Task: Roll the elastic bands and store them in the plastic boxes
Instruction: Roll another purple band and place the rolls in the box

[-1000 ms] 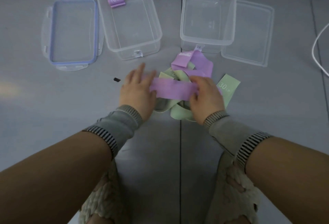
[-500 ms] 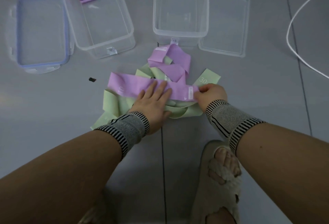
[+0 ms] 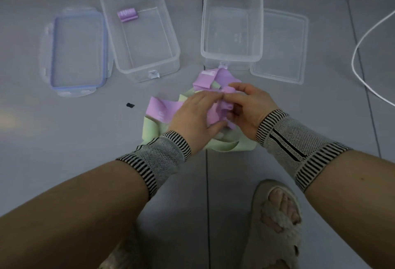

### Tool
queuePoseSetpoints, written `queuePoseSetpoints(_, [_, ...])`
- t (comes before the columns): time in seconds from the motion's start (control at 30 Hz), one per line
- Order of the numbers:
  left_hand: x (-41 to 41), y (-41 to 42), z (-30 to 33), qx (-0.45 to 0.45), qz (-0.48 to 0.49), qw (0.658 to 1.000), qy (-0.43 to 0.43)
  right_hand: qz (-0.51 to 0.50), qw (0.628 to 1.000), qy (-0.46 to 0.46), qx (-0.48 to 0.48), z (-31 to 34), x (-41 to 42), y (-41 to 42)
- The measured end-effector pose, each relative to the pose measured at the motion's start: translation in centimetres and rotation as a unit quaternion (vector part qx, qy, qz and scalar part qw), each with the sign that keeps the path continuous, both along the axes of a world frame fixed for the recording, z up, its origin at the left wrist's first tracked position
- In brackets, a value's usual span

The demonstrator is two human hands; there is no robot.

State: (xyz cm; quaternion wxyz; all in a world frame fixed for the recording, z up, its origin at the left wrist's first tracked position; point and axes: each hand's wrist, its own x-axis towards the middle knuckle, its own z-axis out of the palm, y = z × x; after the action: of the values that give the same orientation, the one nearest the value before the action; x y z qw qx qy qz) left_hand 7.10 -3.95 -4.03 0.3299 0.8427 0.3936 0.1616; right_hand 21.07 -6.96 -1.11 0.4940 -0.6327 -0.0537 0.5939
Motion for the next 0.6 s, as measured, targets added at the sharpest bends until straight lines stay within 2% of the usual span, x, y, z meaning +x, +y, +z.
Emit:
queuePoseSetpoints(0.13, [-1.0,2.3,4.3,-0.102,0.09,0.99,-0.045,-0.018,0.996,0.087,0.024,4.5,-1.3,2.3])
queuePoseSetpoints(0.2, [-2.1,3.4,7.2,-0.114,0.09,0.988,-0.061,-0.001,0.996,0.089,0.029,6.9,-1.5,3.0])
queuePoseSetpoints(0.3, [-3.4,4.6,12.5,-0.103,0.099,0.988,-0.057,0.077,0.995,0.053,0.044,10.8,-2.0,3.4])
queuePoseSetpoints(0.47, [-5.1,3.6,21.2,-0.105,0.146,0.981,-0.068,0.184,0.972,-0.093,0.11,19.6,-3.6,2.3])
queuePoseSetpoints(0.6, [-5.9,1.4,27.1,-0.148,0.172,0.964,-0.136,0.222,0.894,-0.348,0.175,25.7,-4.7,-0.4])
